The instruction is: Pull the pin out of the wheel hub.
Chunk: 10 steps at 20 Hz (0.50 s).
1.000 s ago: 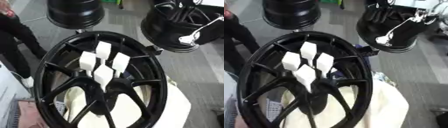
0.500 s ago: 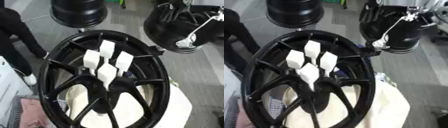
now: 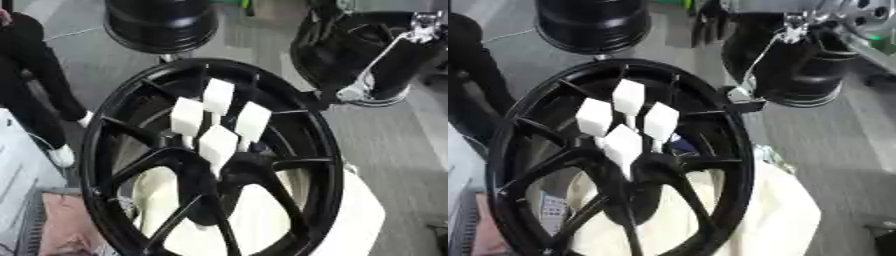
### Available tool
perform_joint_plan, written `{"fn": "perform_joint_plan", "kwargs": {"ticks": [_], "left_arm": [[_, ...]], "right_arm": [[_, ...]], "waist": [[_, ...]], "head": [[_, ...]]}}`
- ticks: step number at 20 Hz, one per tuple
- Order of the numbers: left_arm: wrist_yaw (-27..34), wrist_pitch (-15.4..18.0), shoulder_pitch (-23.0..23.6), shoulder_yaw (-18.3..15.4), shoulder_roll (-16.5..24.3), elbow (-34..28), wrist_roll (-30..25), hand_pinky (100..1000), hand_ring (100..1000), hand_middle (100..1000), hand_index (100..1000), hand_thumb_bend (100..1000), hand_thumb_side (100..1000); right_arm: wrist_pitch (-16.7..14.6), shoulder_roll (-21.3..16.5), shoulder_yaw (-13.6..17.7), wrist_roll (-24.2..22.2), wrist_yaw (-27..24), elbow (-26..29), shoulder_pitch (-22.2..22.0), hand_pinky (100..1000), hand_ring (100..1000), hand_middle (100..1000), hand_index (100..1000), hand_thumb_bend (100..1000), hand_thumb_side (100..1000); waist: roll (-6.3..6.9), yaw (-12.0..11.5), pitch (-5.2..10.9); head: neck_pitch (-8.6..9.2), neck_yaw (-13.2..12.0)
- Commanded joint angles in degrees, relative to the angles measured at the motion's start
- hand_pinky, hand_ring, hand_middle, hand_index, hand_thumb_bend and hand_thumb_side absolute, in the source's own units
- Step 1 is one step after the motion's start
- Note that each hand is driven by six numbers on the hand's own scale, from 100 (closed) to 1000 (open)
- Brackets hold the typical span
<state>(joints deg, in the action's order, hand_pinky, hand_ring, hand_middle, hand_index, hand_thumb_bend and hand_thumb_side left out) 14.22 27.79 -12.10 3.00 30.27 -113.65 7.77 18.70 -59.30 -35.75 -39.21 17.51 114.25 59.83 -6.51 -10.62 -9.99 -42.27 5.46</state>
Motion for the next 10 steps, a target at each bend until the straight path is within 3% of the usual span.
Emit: {"fn": "perform_joint_plan", "kwargs": {"ticks": [1,10], "left_arm": [[-0.37,-0.07,-0.24,-0.03,1.72,-0.95,-0.09,766,644,632,819,100,655],[-0.89,-0.08,-0.41,0.14,1.43,-0.95,-0.13,766,641,631,819,100,668]], "right_arm": [[-1.23,1.36,-0.61,-1.8,1.52,0.34,2.46,849,759,696,784,476,194],[-6.25,4.58,-1.72,-4.58,0.81,0.34,4.45,853,760,698,788,468,159]], "waist": [[0.26,0.0,0.48],[-0.02,-0.87,-0.65]], "head": [[0.05,-0.11],[0.2,0.15]]}}
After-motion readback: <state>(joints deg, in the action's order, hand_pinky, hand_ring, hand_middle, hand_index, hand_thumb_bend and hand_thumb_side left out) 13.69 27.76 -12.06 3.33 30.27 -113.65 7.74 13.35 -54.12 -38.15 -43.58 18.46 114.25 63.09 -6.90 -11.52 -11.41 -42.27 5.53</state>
